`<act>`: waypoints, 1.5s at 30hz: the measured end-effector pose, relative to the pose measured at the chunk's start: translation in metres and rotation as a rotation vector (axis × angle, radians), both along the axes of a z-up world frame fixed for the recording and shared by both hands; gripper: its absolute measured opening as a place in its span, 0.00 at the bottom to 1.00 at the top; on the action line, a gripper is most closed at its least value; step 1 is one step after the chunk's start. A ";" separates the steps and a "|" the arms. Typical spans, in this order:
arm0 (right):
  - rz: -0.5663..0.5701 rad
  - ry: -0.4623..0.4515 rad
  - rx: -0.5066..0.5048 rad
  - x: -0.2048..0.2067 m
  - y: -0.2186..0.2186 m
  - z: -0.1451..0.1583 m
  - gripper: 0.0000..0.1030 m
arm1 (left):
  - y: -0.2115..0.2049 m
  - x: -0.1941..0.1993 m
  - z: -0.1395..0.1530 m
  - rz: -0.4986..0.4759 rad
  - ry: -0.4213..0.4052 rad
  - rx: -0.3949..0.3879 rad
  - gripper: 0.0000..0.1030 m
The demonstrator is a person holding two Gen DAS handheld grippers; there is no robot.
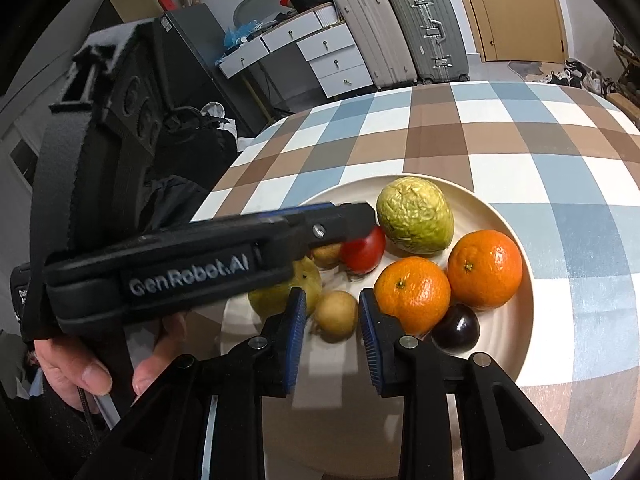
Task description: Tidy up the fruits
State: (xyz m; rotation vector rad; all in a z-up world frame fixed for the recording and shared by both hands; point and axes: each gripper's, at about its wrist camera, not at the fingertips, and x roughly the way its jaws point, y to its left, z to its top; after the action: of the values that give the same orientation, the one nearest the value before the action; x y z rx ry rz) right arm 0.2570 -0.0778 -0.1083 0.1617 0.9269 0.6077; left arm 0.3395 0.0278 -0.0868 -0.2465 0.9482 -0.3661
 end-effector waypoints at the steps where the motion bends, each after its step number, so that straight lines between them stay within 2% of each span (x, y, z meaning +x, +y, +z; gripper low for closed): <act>1: -0.003 -0.007 0.002 -0.002 -0.001 0.001 0.33 | 0.001 -0.003 0.004 0.003 -0.013 -0.003 0.27; 7: -0.051 -0.087 0.030 -0.027 -0.020 0.019 0.49 | 0.012 -0.027 0.032 0.065 -0.082 -0.016 0.50; 11: -0.098 -0.150 0.032 -0.046 -0.039 0.035 0.55 | 0.020 -0.050 0.049 0.106 -0.120 0.000 0.53; 12: -0.114 -0.176 0.029 -0.052 -0.045 0.041 0.61 | 0.021 -0.057 0.052 0.120 -0.130 0.008 0.55; 14: -0.140 -0.227 0.034 -0.065 -0.055 0.052 0.67 | 0.024 -0.075 0.062 0.153 -0.159 0.019 0.66; 16: -0.176 -0.291 0.041 -0.079 -0.065 0.066 0.77 | 0.025 -0.092 0.071 0.181 -0.194 0.029 0.73; 21: -0.240 -0.448 0.081 -0.115 -0.081 0.096 0.94 | 0.023 -0.134 0.098 0.259 -0.307 0.102 0.83; 23: -0.267 -0.507 0.073 -0.129 -0.084 0.107 0.99 | 0.023 -0.150 0.109 0.304 -0.347 0.138 0.95; 24: -0.276 -0.536 0.061 -0.136 -0.083 0.112 1.00 | 0.023 -0.162 0.114 0.363 -0.374 0.177 0.98; 27: -0.273 -0.600 0.047 -0.154 -0.082 0.124 1.00 | 0.025 -0.188 0.127 0.428 -0.449 0.212 0.99; 29: -0.270 -0.655 0.051 -0.169 -0.082 0.132 1.00 | 0.025 -0.201 0.132 0.443 -0.463 0.230 0.99; 35: -0.278 -0.802 0.060 -0.202 -0.082 0.151 1.00 | 0.020 -0.238 0.145 0.445 -0.497 0.211 0.99; 45: -0.298 -0.894 0.057 -0.231 -0.086 0.162 1.00 | 0.009 -0.287 0.162 0.456 -0.588 0.252 0.99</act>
State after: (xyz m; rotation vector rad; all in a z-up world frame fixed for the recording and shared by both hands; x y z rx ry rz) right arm 0.0261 -0.1640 0.0537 0.0617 0.0158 0.3622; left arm 0.0525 0.0371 0.0751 -0.1069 0.3322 0.1064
